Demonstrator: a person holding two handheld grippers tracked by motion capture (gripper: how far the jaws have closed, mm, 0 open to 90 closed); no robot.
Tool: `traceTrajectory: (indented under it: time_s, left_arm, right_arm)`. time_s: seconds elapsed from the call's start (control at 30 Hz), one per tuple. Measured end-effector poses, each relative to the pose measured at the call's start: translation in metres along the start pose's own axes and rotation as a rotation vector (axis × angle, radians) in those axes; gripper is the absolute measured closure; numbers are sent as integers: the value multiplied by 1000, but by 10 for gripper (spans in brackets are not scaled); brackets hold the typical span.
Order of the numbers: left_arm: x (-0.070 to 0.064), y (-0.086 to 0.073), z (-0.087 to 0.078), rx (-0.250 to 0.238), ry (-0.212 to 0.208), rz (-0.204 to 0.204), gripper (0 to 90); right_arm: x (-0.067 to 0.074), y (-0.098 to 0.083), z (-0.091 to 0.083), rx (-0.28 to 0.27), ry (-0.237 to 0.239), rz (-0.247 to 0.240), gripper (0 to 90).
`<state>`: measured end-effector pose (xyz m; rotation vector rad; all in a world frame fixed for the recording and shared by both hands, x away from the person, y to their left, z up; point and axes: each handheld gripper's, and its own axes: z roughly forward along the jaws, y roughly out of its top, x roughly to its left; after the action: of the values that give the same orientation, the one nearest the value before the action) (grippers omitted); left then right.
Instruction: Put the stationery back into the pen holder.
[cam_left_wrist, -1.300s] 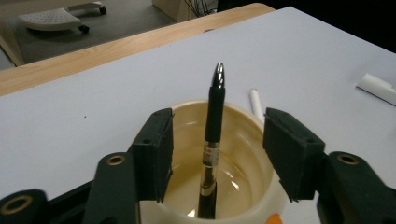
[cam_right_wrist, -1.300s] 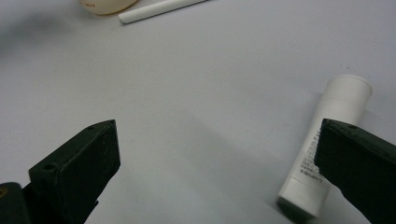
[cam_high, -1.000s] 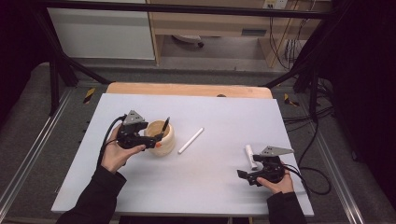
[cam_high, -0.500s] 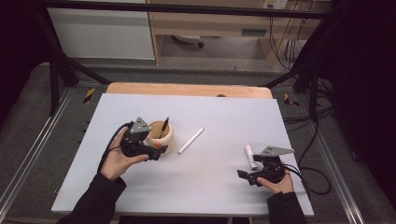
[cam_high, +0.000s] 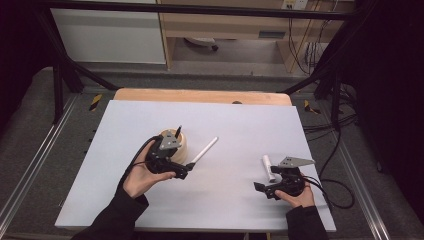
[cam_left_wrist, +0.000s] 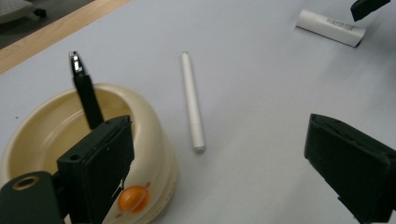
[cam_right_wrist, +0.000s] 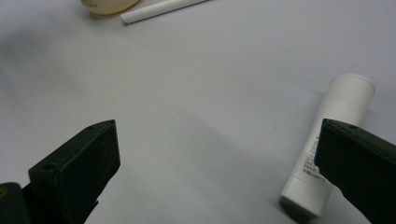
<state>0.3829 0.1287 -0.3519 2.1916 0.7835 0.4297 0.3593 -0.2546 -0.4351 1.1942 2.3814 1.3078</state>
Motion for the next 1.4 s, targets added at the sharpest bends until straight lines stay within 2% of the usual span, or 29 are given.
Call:
traceTrajectory:
  time_s: [0.2, 0.37, 0.57, 0.73, 1.07, 1.23, 1.4]
  left_arm:
    - [-7, 10, 18, 20, -19, -3, 88]
    - [-9, 20, 33, 33, -41, -16, 118]
    - [-9, 30, 54, 62, -47, -25, 150]
    - [-7, 34, 72, 91, -30, -28, 183]
    - [-1, 38, 99, 129, 1, -33, 327]
    - [4, 37, 112, 159, -7, -56, 385]
    - [7, 37, 122, 190, 8, -52, 442]
  right_arm:
    - [0, 0, 0, 3, 2, 0, 9]
    - [0, 0, 1, 2, 2, -1, 9]
    - [0, 0, 0, 3, 3, 2, 9]
    - [0, 0, 1, 7, 7, -4, 9]
    - [0, 0, 1, 2, 12, -1, 9]
    - [0, 0, 1, 0, 14, 2, 9]
    - [0, 0, 1, 0, 13, 1, 9]
